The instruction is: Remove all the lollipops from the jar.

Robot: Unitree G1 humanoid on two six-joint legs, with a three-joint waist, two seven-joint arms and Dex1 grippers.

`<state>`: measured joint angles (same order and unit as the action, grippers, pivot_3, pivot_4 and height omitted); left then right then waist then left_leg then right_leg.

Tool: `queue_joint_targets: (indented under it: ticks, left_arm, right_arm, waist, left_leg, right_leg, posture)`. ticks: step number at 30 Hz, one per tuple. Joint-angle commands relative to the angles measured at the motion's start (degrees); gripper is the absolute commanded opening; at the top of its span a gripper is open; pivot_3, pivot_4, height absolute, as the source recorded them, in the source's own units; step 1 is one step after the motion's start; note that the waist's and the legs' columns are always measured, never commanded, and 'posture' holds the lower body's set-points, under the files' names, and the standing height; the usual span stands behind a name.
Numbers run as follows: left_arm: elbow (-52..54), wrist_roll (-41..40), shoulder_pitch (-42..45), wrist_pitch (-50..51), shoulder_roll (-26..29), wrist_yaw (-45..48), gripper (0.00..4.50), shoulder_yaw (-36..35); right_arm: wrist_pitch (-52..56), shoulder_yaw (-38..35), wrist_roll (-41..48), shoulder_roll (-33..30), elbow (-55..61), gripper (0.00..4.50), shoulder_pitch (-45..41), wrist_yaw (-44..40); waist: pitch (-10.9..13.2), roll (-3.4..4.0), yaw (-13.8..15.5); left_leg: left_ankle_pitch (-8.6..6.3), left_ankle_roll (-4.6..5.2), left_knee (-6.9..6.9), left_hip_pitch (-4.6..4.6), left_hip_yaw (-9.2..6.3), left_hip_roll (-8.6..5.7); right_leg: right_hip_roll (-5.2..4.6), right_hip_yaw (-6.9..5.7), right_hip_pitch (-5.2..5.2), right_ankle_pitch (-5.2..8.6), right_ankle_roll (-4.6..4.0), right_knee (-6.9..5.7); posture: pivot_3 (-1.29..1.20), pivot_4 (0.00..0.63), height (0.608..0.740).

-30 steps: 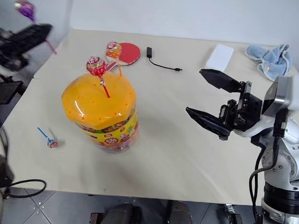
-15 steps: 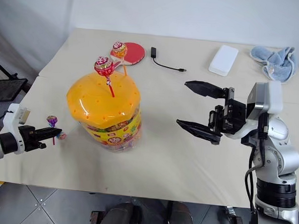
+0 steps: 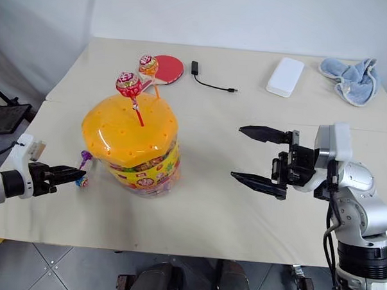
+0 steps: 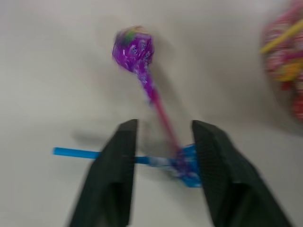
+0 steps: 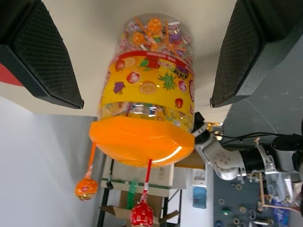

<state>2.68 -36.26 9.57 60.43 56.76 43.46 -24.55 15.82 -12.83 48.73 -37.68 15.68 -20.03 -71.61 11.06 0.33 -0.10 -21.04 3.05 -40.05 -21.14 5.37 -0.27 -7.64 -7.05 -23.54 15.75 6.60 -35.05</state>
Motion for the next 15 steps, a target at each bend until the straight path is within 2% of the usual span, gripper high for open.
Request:
queue_joint_targets:
  ticks: [1,2,5,8,12,13,15]
  left_arm:
    - [-1.59,-1.02,-2.28,-11.94,4.24,14.12,3.15,-6.87]
    - [-2.41,-1.33,-2.76,-16.22,4.26,18.09,3.38,-8.60]
    - [-8.25,-2.98,-0.53,-29.22,1.35,26.05,3.38,-14.92]
    - [-10.48,-1.74,-1.58,-39.73,-0.95,31.69,3.38,-16.65]
    - [-10.04,-7.52,0.00,-33.85,-1.14,29.96,3.38,-19.30]
    - [-9.05,-8.08,-0.32,-34.14,-1.60,29.58,3.75,-20.02]
    - [-6.56,-9.54,-2.57,-32.86,-2.04,30.01,4.21,-21.18]
  right_arm:
    - [4.89,-0.41,4.72,-0.50,3.63,4.50,-3.30,3.94]
    - [6.82,0.61,5.08,-0.52,4.32,4.50,-4.51,5.63]
    - [11.40,5.00,7.40,2.71,6.10,4.50,-10.10,10.10]
    - [12.64,9.58,5.25,6.43,5.85,4.50,-14.50,12.37]
    - [14.25,17.88,-2.22,12.24,2.75,4.50,-21.60,17.66]
    - [14.60,19.06,-3.12,14.08,1.52,4.50,-23.82,18.90]
    - [15.14,20.66,-4.55,17.46,-0.93,4.50,-27.71,20.59]
  waist:
    - [0.01,0.01,-0.31]
    - [0.01,0.01,-0.46]
    - [0.04,0.07,-0.93]
    - [0.03,0.09,-1.36]
    - [0.01,0.04,-1.54]
    - [0.00,0.02,-1.57]
    - [0.00,0.02,-1.65]
  left_leg:
    - [0.00,0.00,0.00,-0.03,0.01,0.01]
    - [-0.01,-0.03,0.00,-0.04,0.08,0.04]
    - [-0.03,-0.09,0.00,-0.03,0.11,0.09]
    - [-0.05,-0.17,0.02,-0.01,0.07,0.14]
    - [-0.03,-0.14,-0.02,-0.07,0.11,0.09]
    - [-0.03,-0.14,-0.02,-0.06,0.10,0.09]
    - [-0.03,-0.12,-0.04,-0.07,0.08,0.06]
  right_leg:
    - [0.00,0.00,-0.03,0.01,-0.01,0.00]
    - [0.00,0.01,-0.09,0.01,-0.02,0.00]
    - [-0.01,-0.01,-0.14,0.07,-0.12,-0.02]
    - [0.01,-0.11,-0.13,0.12,-0.22,-0.07]
    - [0.08,-0.50,-0.19,0.12,-0.22,-0.24]
    - [0.07,-0.50,-0.20,0.12,-0.22,-0.28]
    - [0.03,-0.48,-0.23,0.12,-0.22,-0.34]
  posture:
    - [0.00,0.150,0.740]
    - [0.00,0.150,0.740]
    - [0.00,0.150,0.740]
    - [0.00,0.150,0.740]
    - [0.00,0.150,0.740]
    - [0.00,0.150,0.740]
    - [0.00,0.150,0.740]
